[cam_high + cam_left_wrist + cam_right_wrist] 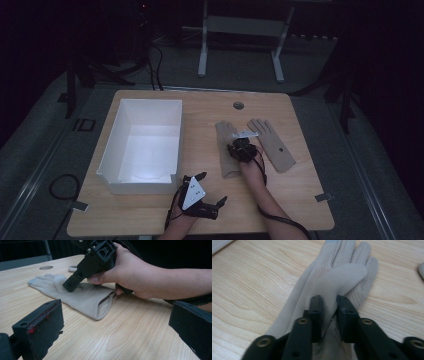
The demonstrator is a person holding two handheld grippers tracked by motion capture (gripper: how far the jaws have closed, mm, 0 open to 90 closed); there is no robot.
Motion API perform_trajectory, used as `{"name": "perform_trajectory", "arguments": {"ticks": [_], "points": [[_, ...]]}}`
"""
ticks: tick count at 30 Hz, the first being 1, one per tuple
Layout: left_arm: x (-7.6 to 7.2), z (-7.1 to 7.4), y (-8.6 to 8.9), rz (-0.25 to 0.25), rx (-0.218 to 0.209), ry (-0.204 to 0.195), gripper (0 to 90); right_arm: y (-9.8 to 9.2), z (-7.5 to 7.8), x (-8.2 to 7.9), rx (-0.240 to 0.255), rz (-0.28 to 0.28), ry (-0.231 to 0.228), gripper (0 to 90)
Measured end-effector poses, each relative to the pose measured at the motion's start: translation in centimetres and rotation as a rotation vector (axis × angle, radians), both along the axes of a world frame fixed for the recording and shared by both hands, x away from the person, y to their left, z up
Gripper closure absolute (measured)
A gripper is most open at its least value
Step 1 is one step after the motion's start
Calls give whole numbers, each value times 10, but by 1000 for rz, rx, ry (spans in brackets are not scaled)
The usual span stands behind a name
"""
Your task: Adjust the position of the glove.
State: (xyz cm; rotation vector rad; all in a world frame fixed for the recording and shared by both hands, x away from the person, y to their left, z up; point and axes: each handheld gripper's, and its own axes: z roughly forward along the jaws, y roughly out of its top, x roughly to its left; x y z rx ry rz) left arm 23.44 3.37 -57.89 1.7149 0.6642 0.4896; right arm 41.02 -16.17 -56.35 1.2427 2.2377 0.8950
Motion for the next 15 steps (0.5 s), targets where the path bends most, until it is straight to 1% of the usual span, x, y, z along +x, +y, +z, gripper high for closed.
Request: {"name": "perform_trajectory", "arguments": {"ticks": [3, 4, 5, 6, 8, 10, 11, 12, 15], "points": [[0, 0, 0, 0, -2, 2, 1, 1, 2, 0, 13, -12, 7, 791], [0, 0, 0, -1, -5, 3, 1, 0, 5, 0, 25, -14, 7, 794], [0, 0, 0, -2, -5, 3, 1, -2, 9, -1, 46, -20, 5, 796], [0, 0, 0, -2, -4, 2, 1, -3, 12, -1, 52, -22, -1, 798], [0, 0, 0, -2, -6, 3, 1, -5, 23, -2, 80, -26, -17, 801], [0, 0, 0, -1, -5, 4, 0, -7, 32, -3, 84, -34, -34, 802], [0, 0, 0, -1, -5, 4, 1, -7, 32, -3, 84, -34, -34, 802], [0, 0, 0, -1, -5, 4, 1, -9, 41, -5, 90, -40, -52, 802], [1, 0, 0, -1, -7, 3, 1, -12, 52, -8, 103, -56, -67, 803]]}}
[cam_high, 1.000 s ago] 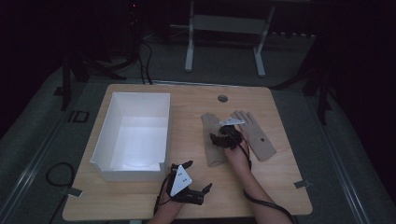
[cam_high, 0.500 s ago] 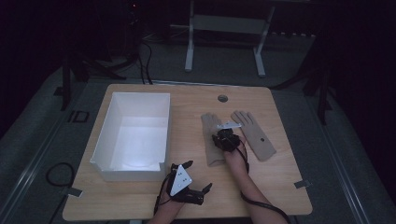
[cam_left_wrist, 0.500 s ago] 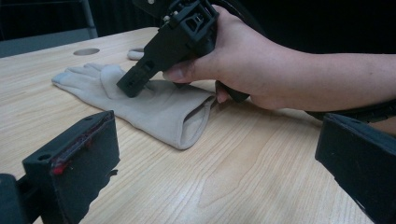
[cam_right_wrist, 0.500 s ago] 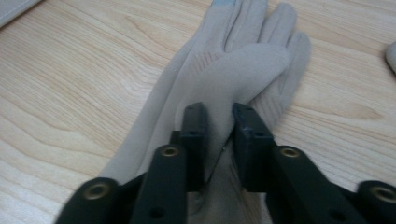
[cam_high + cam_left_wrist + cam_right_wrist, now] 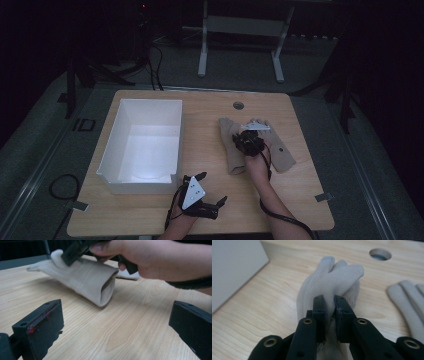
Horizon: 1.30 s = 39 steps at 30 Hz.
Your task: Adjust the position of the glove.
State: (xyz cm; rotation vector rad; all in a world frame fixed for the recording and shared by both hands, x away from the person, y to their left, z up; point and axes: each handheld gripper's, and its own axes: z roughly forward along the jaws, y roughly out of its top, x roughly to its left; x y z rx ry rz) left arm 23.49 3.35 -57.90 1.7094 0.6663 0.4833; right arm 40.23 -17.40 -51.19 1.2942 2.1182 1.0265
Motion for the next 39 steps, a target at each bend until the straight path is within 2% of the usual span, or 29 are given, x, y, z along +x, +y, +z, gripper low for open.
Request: {"name": "perform_trajectory", "arguments": {"ticks": [2, 3, 8, 14, 19, 20, 22, 25, 30, 37, 38, 39], "points": [[0, 0, 0, 0, 1, -1, 1, -1, 3, -1, 3, -6, -2, 803], [0, 0, 0, 0, 2, -2, 1, -4, 9, -5, 19, -19, -12, 802], [0, 0, 0, -2, 0, 0, 0, -17, 18, -21, 72, -48, -30, 802], [0, 0, 0, -2, -2, 0, 1, -28, 17, -38, 61, -85, -40, 802], [0, 0, 0, -2, 1, 1, 1, -34, 8, -46, 47, -109, -29, 801], [0, 0, 0, -2, 0, 1, 1, -38, 1, -50, 54, -117, -10, 801], [0, 0, 0, -2, 0, 1, 1, -40, -4, -53, 43, -121, -5, 800], [0, 0, 0, -2, 0, 1, 1, -42, -10, -55, 54, -119, 15, 800], [0, 0, 0, -2, 0, 2, 0, -41, -29, -60, 31, -117, 47, 788], [0, 0, 0, -3, 0, 2, 1, -43, -44, -59, 18, -96, 89, 686], [0, 0, 0, -3, 0, 2, 1, -43, -46, -59, 25, -90, 95, 686], [0, 0, 0, -6, -4, 2, 1, -45, -50, -58, 39, -71, 102, 645]]}}
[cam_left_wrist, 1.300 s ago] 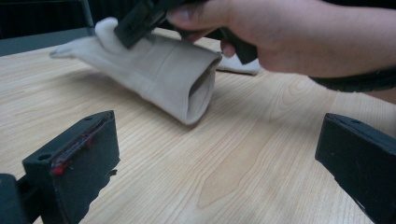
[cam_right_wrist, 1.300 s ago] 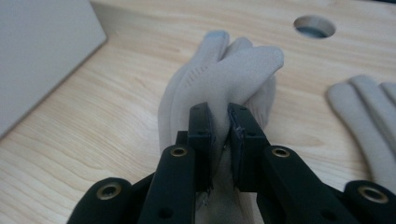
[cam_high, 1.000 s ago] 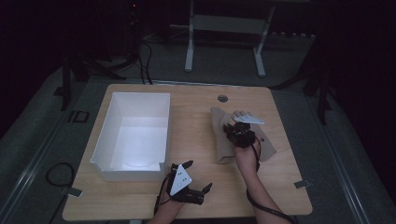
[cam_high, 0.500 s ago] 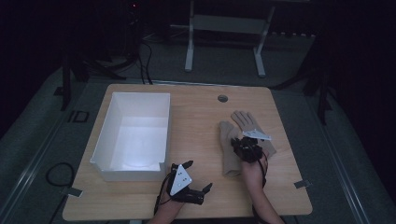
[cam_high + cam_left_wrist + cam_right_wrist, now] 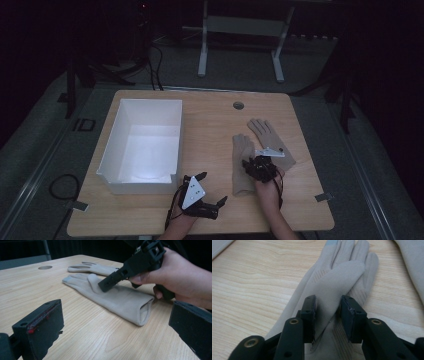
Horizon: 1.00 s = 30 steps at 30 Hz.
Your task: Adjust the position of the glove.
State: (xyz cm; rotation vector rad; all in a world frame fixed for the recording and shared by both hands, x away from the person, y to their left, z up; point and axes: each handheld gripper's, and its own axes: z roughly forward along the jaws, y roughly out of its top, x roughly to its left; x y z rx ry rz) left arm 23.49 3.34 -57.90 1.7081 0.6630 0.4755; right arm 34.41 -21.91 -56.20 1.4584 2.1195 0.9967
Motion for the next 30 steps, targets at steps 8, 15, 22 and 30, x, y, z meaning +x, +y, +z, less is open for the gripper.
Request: {"name": "perform_trajectory", "arguments": {"ticks": [8, 15, 22, 30], "points": [[0, 0, 0, -1, -2, 0, 1, 0, 12, -4, -18, 38, -62, 589], [1, 0, 1, -1, -7, 5, 1, -14, 33, 5, -17, 118, -151, 586], [1, 0, 1, 0, -6, 4, 0, -48, 49, 21, -43, 93, -195, 578], [1, 0, 1, 1, -5, 3, 1, -84, 51, 43, -89, 66, -194, 566]]}}
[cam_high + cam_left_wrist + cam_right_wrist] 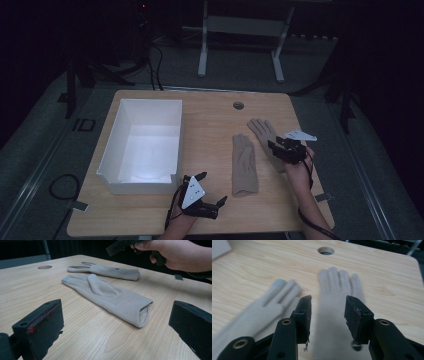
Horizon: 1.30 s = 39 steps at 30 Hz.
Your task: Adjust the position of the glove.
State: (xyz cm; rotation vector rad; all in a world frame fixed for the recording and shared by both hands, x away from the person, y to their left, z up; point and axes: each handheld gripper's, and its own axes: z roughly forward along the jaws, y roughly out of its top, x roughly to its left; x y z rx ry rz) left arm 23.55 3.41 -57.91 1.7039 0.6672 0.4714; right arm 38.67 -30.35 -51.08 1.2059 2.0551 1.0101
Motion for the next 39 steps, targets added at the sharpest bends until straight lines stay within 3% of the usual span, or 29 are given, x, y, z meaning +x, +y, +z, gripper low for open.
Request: {"name": "perform_trajectory", "arguments": {"ticks": [8, 9, 22, 26, 32, 36, 39], "points": [[0, 0, 0, 3, -4, 3, 1, -18, -3, 21, 3, 16, 34, 528], [0, 0, 0, 2, -1, 0, 0, -20, -4, 26, -15, 22, 46, 527], [-1, 0, 0, 7, 1, -3, 1, -19, -11, 65, -52, 107, 104, 539], [-1, 0, 0, 8, 3, -4, 0, -16, -17, 71, -40, 107, 117, 540], [-1, 0, -1, 7, 3, -9, 0, -17, -41, 75, -41, 99, 156, 544], [-1, 0, -1, 9, 2, -7, 1, -20, -46, 75, 30, 96, 171, 626], [-1, 0, -1, 8, 2, -7, 1, -19, -46, 74, 44, 101, 181, 755]]}}
